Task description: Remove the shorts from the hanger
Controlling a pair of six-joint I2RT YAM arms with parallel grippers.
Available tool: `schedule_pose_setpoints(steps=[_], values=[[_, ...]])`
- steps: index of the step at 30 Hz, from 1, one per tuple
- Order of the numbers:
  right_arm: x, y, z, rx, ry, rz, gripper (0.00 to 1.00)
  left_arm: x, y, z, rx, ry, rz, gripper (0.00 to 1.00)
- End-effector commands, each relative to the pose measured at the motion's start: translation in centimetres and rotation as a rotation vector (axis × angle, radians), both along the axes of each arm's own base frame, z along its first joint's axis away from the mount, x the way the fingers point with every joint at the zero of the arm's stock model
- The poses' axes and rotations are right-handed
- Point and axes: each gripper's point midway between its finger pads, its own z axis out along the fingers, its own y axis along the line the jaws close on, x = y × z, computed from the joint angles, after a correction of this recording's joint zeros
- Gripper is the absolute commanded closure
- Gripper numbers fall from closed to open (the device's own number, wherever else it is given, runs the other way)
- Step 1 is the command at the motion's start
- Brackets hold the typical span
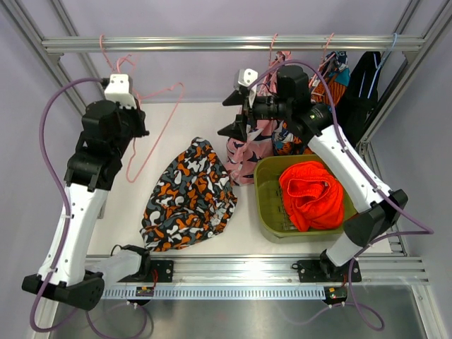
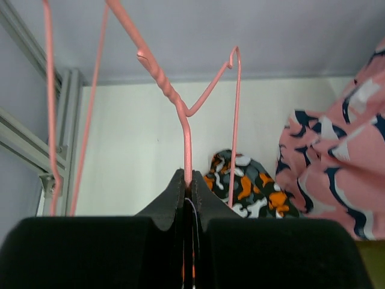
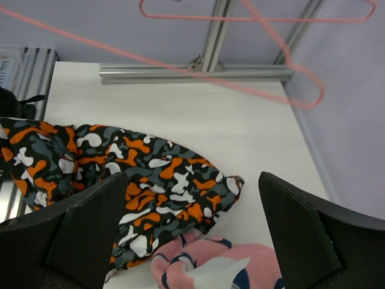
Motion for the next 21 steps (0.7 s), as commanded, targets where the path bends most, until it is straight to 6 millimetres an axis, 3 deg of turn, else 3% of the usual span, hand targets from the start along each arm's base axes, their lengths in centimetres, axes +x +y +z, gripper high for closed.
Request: schedule_pose_setpoints(steps=[1,5,10,21], values=[[-1.8,-1.8,1.8,0.034,-0.029,0.004,0.01,2.2,0.8,6.5,-0.036,-0.194,0.009,1.0],[-1.9,-2.9,-0.3,0.011,0.02,-0.015,0.01,5.2,1.7,7.0,-0.046,-0.194,0.029,1.0],[-2.0,-3.8,-1.3,-0.002,0.049,-0.033,0.0,7.2,1.6,8.0,-0.049,-0.214,0.024,1.0],[-2.0,-4.1,-2.4,-0.012,0.074,-0.032,0.0,10.8,2.9,6.1,-0.032,-0.176,0.064,1.0]])
